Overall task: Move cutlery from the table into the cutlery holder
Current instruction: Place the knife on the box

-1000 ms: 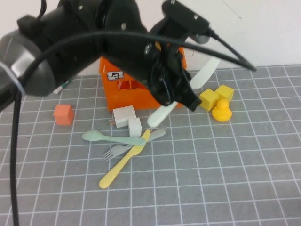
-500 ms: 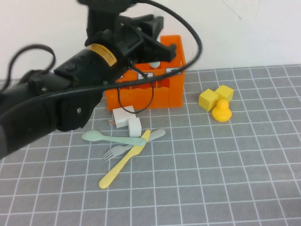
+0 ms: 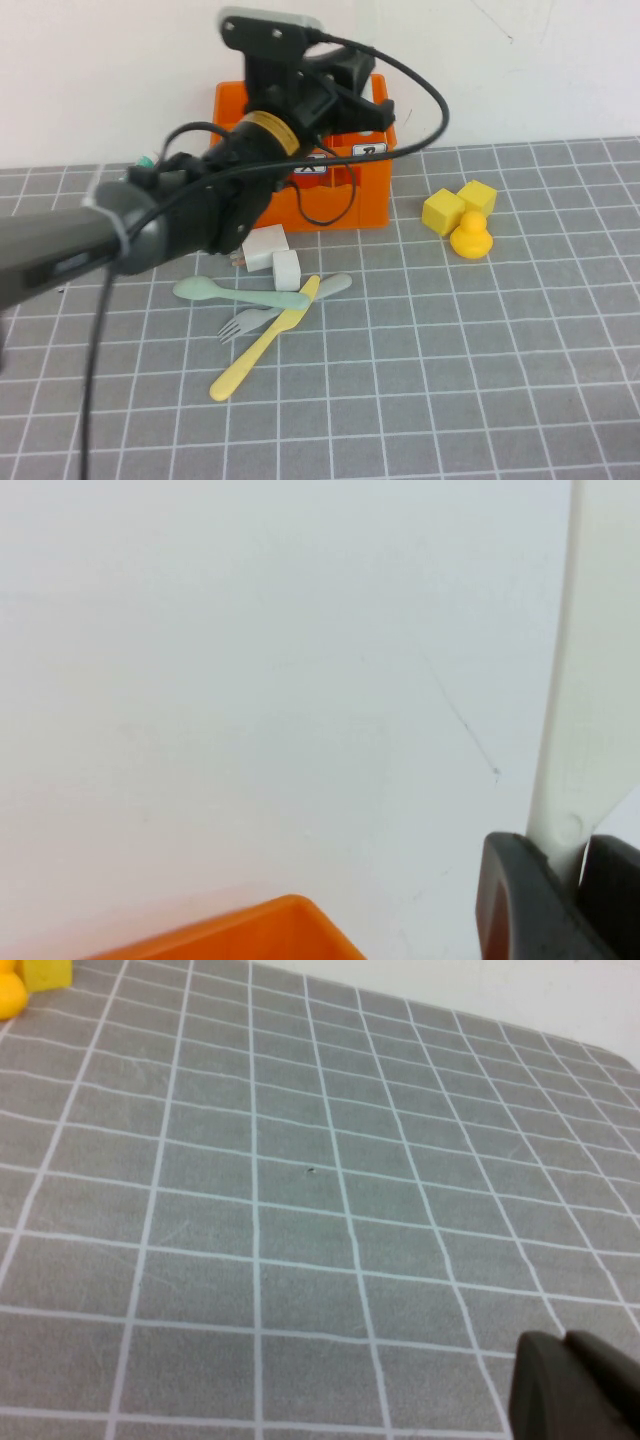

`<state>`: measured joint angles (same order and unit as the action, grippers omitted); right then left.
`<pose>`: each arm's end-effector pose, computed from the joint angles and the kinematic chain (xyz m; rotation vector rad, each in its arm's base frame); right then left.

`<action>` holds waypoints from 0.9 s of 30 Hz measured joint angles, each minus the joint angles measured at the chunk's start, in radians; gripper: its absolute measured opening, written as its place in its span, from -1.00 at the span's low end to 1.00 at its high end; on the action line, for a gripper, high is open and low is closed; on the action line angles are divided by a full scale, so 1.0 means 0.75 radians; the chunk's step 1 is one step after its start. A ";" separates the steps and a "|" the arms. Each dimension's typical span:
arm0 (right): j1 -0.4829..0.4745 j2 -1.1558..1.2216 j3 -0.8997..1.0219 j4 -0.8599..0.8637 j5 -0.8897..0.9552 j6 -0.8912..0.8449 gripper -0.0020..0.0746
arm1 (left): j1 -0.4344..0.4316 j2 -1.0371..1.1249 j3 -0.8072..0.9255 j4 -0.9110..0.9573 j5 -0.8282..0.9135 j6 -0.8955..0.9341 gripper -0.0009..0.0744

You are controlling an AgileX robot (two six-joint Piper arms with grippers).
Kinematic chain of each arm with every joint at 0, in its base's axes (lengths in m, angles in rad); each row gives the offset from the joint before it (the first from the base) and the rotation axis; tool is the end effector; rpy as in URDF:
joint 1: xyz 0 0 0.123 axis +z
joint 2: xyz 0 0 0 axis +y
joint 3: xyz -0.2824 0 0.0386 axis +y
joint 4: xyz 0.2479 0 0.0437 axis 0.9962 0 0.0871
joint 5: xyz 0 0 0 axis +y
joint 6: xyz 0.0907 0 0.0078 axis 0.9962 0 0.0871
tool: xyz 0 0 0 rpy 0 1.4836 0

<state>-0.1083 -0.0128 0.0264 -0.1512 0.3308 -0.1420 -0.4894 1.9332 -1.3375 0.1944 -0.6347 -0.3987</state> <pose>0.0528 -0.0102 0.1754 -0.1274 1.8317 -0.3217 0.3974 -0.2234 0.2809 0.2793 1.4642 -0.6776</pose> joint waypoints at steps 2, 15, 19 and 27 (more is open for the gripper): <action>0.000 0.000 0.000 0.000 0.000 0.000 -0.95 | 0.000 0.055 -0.056 0.019 -0.002 0.020 -0.75; 0.000 0.000 0.000 0.000 0.000 0.000 -0.95 | 0.006 0.183 -0.194 0.031 -0.019 0.239 -0.75; 0.000 0.000 0.000 0.000 0.000 0.000 -0.95 | 0.043 0.207 -0.197 0.077 -0.028 0.242 -0.75; 0.000 0.000 0.000 0.000 0.000 0.000 -0.95 | 0.066 0.271 -0.197 0.171 -0.005 0.072 -0.40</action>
<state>-0.1083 -0.0128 0.0264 -0.1512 0.3308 -0.1420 -0.4402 2.1362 -1.4853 0.3228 -0.6387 -0.3444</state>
